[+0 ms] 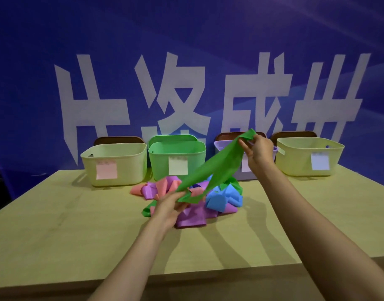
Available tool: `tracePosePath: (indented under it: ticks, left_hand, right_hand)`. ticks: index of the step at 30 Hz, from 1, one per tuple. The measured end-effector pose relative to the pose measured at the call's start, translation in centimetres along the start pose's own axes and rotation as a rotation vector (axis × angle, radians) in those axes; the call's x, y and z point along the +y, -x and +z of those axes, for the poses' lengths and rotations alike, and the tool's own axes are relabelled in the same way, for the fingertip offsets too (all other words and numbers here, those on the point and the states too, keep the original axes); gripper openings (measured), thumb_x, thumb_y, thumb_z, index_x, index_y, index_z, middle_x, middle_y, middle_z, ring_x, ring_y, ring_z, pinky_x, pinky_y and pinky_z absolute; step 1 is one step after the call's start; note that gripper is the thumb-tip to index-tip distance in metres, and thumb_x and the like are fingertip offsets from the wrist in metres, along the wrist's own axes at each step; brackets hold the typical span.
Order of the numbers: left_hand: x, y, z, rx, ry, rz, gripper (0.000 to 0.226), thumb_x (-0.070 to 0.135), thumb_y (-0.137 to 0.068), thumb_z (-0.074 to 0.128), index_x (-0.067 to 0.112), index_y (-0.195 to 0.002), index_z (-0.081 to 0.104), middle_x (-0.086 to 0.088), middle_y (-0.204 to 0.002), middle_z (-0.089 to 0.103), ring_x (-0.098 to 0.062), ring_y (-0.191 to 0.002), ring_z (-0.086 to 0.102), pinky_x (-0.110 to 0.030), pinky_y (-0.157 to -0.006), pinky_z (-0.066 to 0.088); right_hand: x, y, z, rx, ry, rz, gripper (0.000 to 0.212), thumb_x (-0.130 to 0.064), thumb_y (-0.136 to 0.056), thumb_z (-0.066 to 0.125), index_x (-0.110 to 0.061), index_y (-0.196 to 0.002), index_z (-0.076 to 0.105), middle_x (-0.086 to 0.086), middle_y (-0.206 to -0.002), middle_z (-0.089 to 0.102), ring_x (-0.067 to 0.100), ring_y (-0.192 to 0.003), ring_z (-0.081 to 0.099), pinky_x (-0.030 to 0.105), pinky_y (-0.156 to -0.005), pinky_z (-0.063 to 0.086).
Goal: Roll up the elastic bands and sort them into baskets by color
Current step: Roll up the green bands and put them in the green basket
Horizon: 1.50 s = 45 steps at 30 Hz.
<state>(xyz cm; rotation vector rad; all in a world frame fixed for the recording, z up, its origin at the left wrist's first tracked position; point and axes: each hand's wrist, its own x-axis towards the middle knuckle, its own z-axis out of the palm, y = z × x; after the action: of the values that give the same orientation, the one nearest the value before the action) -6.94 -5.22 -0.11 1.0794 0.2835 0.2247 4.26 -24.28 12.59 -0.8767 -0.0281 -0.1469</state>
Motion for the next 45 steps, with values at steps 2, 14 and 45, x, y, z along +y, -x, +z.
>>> tracePosePath:
  ticks: [2, 14, 45]
  left_hand:
    - [1.4, 0.3, -0.7, -0.14, 0.063, -0.009, 0.022, -0.006, -0.086, 0.053, 0.009, -0.094, 0.068, -0.005, -0.079, 0.074, -0.016, -0.072, 0.071, -0.029, -0.075, 0.053]
    - [4.3, 1.2, -1.9, -0.361, -0.057, 0.088, 0.036, 0.019, -0.058, 0.085, 0.004, -0.083, 0.065, -0.006, -0.082, 0.07, -0.021, -0.087, 0.065, -0.029, -0.076, 0.057]
    - [1.5, -0.3, -1.9, 0.132, -1.566, 0.391, 0.039, 0.027, -0.091, 0.06, 0.02, -0.129, 0.058, -0.003, -0.133, 0.049, -0.024, -0.122, 0.044, -0.04, -0.101, 0.042]
  right_hand:
    - [0.3, -0.9, -1.0, 0.067, -0.044, 0.034, 0.022, 0.008, -0.093, 0.041, -0.001, -0.075, 0.049, 0.012, -0.079, 0.051, 0.018, -0.075, 0.056, 0.033, -0.076, 0.058]
    - [1.6, -2.4, -3.1, -0.039, 0.242, 0.061, 0.01, -0.011, -0.099, 0.044, -0.011, -0.099, 0.053, 0.004, -0.082, 0.06, 0.008, -0.065, 0.061, 0.015, -0.048, 0.049]
    - [0.7, 0.2, 0.4, -0.238, 0.111, 0.018, 0.018, -0.009, -0.099, 0.044, -0.013, -0.082, 0.048, 0.008, -0.079, 0.055, 0.016, -0.067, 0.053, 0.022, -0.05, 0.051]
